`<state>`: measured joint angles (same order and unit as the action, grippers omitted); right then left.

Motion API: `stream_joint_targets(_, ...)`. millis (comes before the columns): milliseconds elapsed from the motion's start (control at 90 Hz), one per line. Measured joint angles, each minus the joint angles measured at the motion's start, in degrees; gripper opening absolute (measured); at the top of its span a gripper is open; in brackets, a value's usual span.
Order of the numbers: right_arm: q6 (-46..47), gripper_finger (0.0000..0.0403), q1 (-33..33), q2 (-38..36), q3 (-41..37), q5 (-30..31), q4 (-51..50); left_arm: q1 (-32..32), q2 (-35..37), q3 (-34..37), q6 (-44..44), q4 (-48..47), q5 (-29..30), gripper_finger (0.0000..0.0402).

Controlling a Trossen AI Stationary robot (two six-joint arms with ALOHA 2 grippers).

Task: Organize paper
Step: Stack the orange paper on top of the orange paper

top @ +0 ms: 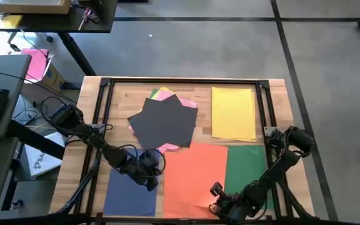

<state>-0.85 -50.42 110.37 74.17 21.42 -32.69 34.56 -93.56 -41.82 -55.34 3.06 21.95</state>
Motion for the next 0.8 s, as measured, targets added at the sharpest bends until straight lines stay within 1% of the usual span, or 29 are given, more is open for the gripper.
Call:
stream_joint_targets(156, -7.8, 0.0, 2.4, -0.2, 5.4, 8.7, -1.9, -0.1, 4.6, 0.0, 2.6, 0.3, 2.9, 0.0)
stream_joint_targets(233, -12.4, 0.0, 4.6, -0.2, 7.4, 10.2, 1.0, -0.1, 8.0, 0.0, 5.1, 0.4, 5.1, 0.0)
stream_joint_targets(367, -20.0, 0.0, 7.9, -0.2, 8.6, 9.1, 14.0, -0.1, 13.0, -0.1, 8.6, 0.1, 8.5, 0.0)
stream_joint_targets(422, -22.8, 0.0, 8.6, -0.2, 8.7, 6.2, 19.9, -0.1, 14.3, -0.1, 9.7, 0.0, 9.7, 0.0)
stream_joint_targets(489, -24.8, 0.0, 8.4, -0.2, 8.7, 1.0, 25.3, -0.1, 15.0, -0.1, 10.7, -0.1, 10.3, 0.0)
stream_joint_targets(533, -24.7, 0.0, 7.9, -0.2, 8.8, -2.0, 26.5, -0.1, 15.0, -0.1, 10.9, -0.2, 10.4, 0.0)
stream_joint_targets(578, -23.4, 0.0, 7.3, -0.2, 8.8, -2.6, 25.2, -0.1, 15.0, -0.1, 11.0, -0.4, 10.4, 0.0)
stream_joint_targets(800, -6.4, 0.0, 4.3, -0.2, 8.5, -3.1, 7.2, -0.1, 12.3, 0.0, 11.0, -0.5, 10.7, 0.0)
